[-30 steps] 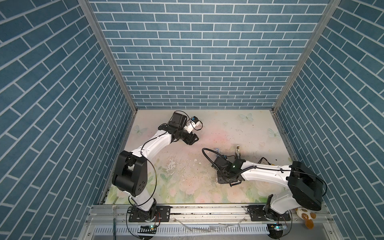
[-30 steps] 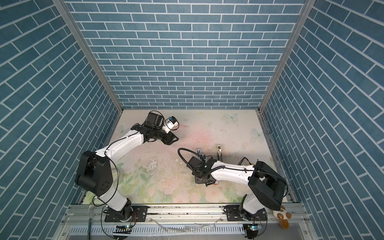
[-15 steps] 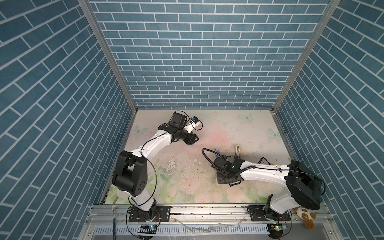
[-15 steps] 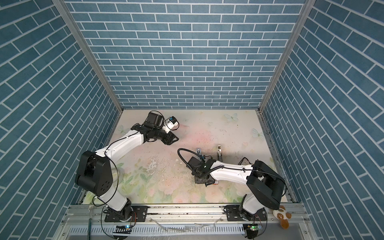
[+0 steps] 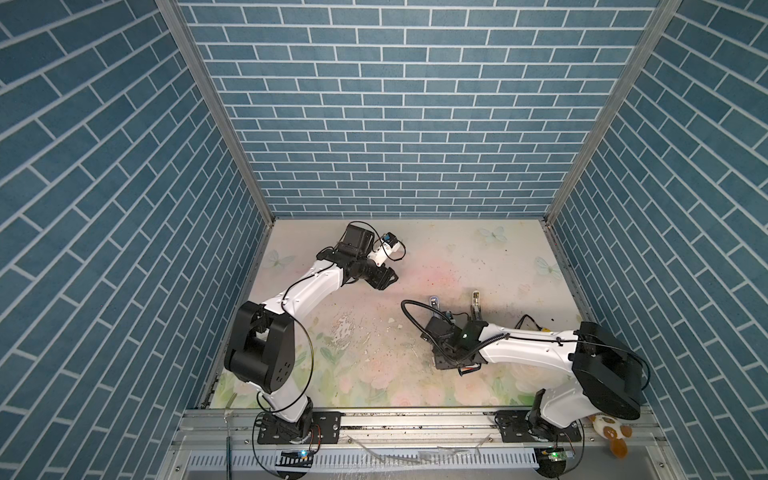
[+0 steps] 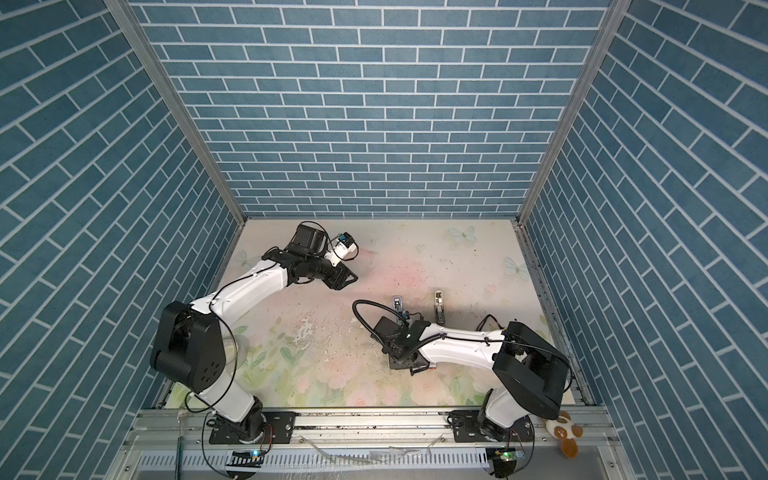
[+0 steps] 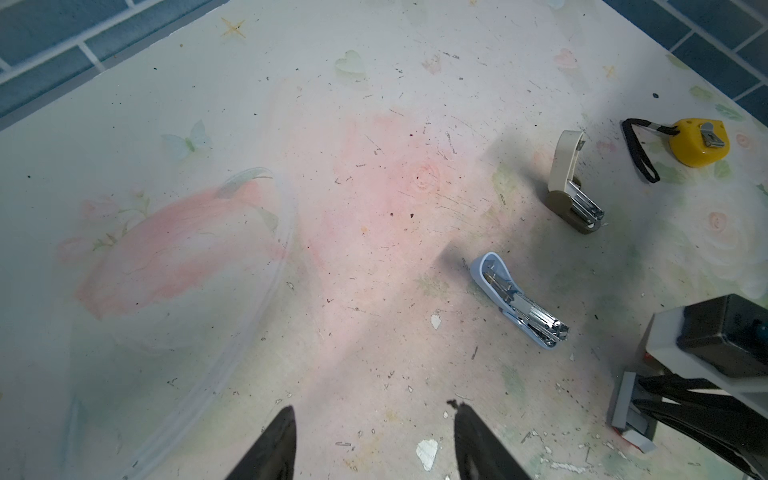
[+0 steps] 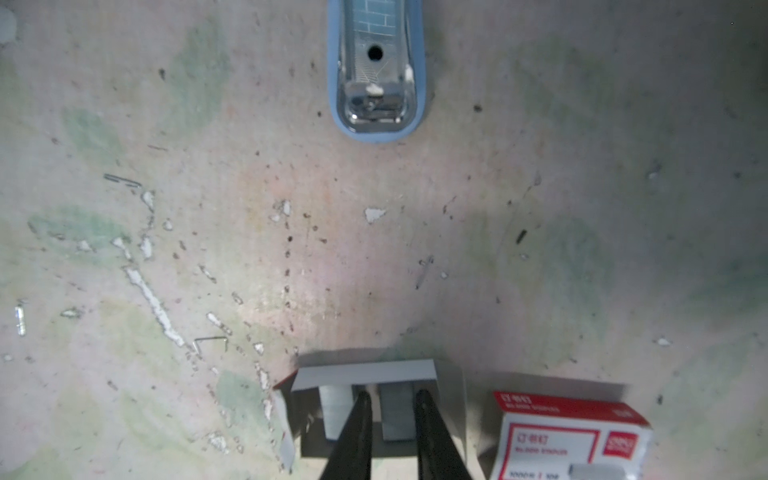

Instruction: Load the staples into the stapler

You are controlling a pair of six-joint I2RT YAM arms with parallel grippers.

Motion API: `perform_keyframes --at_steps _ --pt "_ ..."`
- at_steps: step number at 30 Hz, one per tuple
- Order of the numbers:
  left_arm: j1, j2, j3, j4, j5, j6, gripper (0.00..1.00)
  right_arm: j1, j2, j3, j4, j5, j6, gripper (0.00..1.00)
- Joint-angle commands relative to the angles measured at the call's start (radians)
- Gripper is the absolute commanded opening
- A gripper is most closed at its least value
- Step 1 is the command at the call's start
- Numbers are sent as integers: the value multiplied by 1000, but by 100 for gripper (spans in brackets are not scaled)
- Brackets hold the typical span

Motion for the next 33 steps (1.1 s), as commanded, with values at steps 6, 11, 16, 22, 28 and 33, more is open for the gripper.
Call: perform_keyframes --at_steps 6,11,16,22,28,33 --pt "-7 -6 -6 7 1 8 62 8 15 9 -33 50 10 23" --pt "-9 -6 -9 8 0 8 62 8 19 2 -9 44 1 23" --pt "-10 -7 -9 9 -1 8 62 7 24 4 -8 45 -5 24" --pt "-14 -7 -9 8 -2 9 62 7 39 -4 4 41 -7 24" --pt "-14 -13 -12 12 -3 11 62 9 39 -8 8 47 -9 24" --pt "-15 -13 -12 11 -4 11 62 8 46 -8 13 51 -15 23"
